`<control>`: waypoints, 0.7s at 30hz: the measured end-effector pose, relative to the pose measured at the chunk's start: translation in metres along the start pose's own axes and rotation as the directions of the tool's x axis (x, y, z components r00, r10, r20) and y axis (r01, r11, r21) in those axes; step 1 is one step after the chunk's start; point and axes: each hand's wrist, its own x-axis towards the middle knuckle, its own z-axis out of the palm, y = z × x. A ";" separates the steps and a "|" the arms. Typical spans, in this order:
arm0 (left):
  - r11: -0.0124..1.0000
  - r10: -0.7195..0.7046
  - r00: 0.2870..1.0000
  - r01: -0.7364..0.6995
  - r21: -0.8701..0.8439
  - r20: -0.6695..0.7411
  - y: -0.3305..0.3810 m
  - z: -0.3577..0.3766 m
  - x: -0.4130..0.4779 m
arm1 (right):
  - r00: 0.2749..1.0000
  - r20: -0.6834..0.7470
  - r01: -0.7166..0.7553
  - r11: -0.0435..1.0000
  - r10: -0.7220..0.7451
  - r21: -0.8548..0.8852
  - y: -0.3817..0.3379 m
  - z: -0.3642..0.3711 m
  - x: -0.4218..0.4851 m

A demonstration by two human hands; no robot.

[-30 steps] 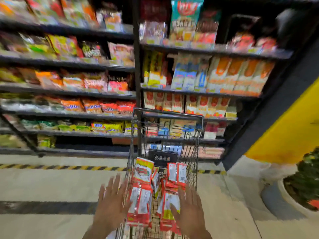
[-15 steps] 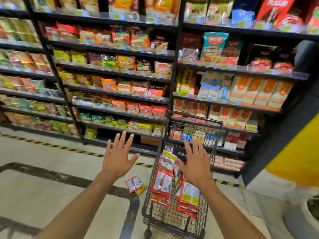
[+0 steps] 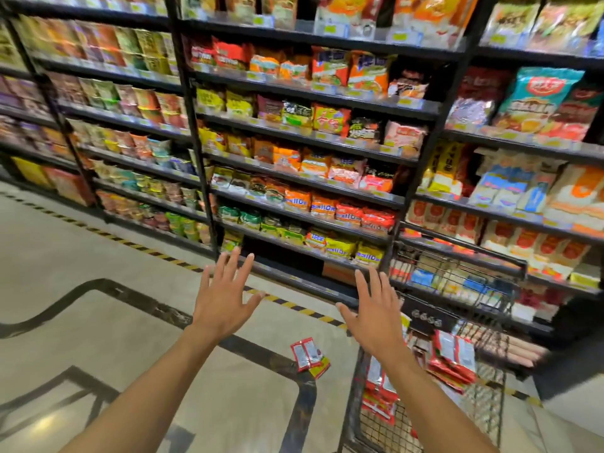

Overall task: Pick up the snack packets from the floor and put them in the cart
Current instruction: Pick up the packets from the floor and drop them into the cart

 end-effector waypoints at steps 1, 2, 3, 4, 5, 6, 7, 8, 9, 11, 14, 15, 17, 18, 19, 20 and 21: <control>1.000 -0.002 1.000 0.002 0.016 0.011 -0.017 0.004 0.008 | 1.000 0.007 -0.007 1.000 0.007 0.003 -0.015 0.008 0.010; 1.000 -0.001 1.000 0.000 0.025 0.028 -0.032 0.007 0.016 | 1.000 0.019 -0.018 1.000 0.018 0.007 -0.029 0.015 0.018; 1.000 0.000 0.999 -0.002 0.030 0.050 -0.044 0.010 0.023 | 0.999 0.035 -0.026 1.000 0.026 0.007 -0.041 0.022 0.024; 0.999 0.007 0.998 -0.009 0.033 0.068 -0.055 0.014 0.030 | 0.998 0.044 -0.037 0.999 0.037 0.010 -0.051 0.029 0.029; 0.999 0.019 0.996 -0.022 0.036 0.083 -0.065 0.020 0.038 | 0.998 0.046 -0.047 0.999 0.046 0.010 -0.060 0.035 0.034; 0.999 0.032 0.995 -0.036 0.038 0.097 -0.072 0.025 0.046 | 0.997 0.053 -0.054 0.999 0.053 0.004 -0.067 0.041 0.039; 0.998 0.044 0.993 -0.049 0.036 0.110 -0.078 0.031 0.055 | 0.996 0.065 -0.061 0.998 0.062 -0.005 -0.073 0.047 0.044; 0.998 0.057 0.991 -0.061 0.030 0.122 -0.083 0.037 0.063 | 0.994 0.080 -0.068 0.998 0.069 -0.014 -0.077 0.053 0.049; 0.997 0.067 0.989 -0.071 0.024 0.133 -0.087 0.044 0.071 | 0.993 0.089 -0.072 0.997 0.074 -0.022 -0.080 0.059 0.053; 0.996 0.085 0.984 -0.088 0.016 0.157 -0.091 0.057 0.088 | 0.990 0.113 -0.088 0.996 0.090 -0.023 -0.080 0.073 0.064; 0.993 0.114 0.969 -0.119 0.009 0.219 -0.089 0.078 0.116 | 0.983 0.136 -0.125 0.992 0.125 -0.008 -0.072 0.092 0.085; 0.991 0.127 0.965 -0.133 0.007 0.230 -0.086 0.086 0.126 | 0.980 0.145 -0.138 0.990 0.137 -0.006 -0.068 0.099 0.093; 0.988 0.149 0.955 -0.156 0.005 0.255 -0.078 0.103 0.149 | 0.972 0.177 -0.157 0.988 0.155 -0.003 -0.056 0.113 0.111; 0.986 0.159 0.949 -0.167 0.007 0.273 -0.072 0.113 0.161 | 0.969 0.185 -0.165 0.986 0.163 0.000 -0.050 0.121 0.121; 0.984 0.168 0.942 -0.178 0.009 0.289 -0.066 0.124 0.175 | 0.967 0.190 -0.173 0.985 0.170 0.000 -0.042 0.130 0.133; 0.982 0.176 0.936 -0.188 0.009 0.306 -0.060 0.134 0.189 | 0.962 0.204 -0.182 0.983 0.180 -0.006 -0.033 0.140 0.144; 0.981 0.183 0.929 -0.195 0.004 0.321 -0.052 0.144 0.203 | 0.957 0.220 -0.190 0.982 0.187 -0.008 -0.024 0.150 0.156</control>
